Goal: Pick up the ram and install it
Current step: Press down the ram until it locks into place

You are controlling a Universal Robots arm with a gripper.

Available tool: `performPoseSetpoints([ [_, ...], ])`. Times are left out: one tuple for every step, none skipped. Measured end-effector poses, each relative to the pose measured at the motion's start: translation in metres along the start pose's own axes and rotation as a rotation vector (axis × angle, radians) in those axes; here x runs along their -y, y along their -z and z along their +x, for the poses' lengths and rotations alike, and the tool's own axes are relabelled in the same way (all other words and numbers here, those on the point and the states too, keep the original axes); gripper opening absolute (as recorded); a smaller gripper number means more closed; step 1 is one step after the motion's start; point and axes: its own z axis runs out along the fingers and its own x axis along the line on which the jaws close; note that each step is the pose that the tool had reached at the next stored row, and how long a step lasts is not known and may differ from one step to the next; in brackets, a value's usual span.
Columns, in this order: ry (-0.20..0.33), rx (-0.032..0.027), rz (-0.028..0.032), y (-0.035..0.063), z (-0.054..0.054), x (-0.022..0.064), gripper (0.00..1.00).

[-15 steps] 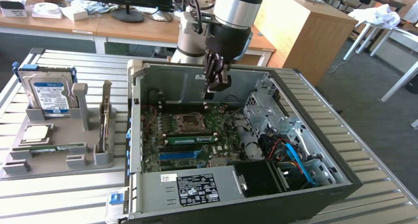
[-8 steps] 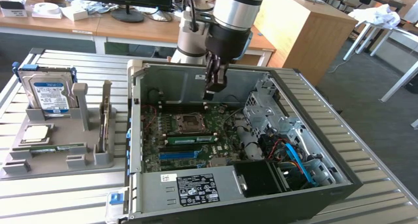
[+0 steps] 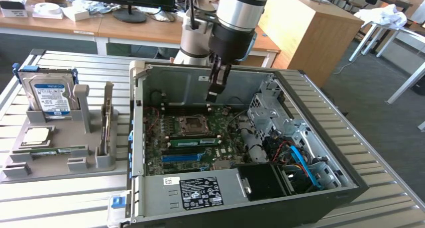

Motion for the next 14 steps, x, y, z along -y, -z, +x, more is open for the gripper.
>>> performPoseSetpoints([
  [-0.018,0.0005,0.0,0.0,0.0,0.0,0.1],
  [-0.036,0.001,0.0,0.0,0.0,0.0,0.1],
  [-0.054,0.0016,0.0,0.0,0.0,0.0,0.1],
  [-0.073,0.0022,0.0,0.0,0.0,0.0,0.1],
  [-0.091,0.0028,-0.0001,-0.0001,0.0,0.0,0.1],
  [-0.109,0.0033,0.0,-0.0001,0.0,0.0,0.1],
  [-0.127,0.0039,0.0,-0.0001,0.0,0.0,0.1],
  [-0.145,0.0045,-0.0001,-0.0001,0.0,0.0,0.1],
  [-0.163,0.0051,0.0,-0.0001,0.0,0.0,0.1],
  [-0.181,0.0055,-0.0001,-0.0001,0.0,0.0,0.1],
  [-0.2,0.0062,0.0,-0.0001,0.0,0.0,0.1],
  [-0.218,0.0067,-0.0001,-0.0001,0.0,0.0,0.1],
  [-0.236,0.0073,0.0,-0.0002,0.0,0.0,0.1],
  [-0.254,0.0079,0.0,-0.0002,0.0,0.0,0.1],
])
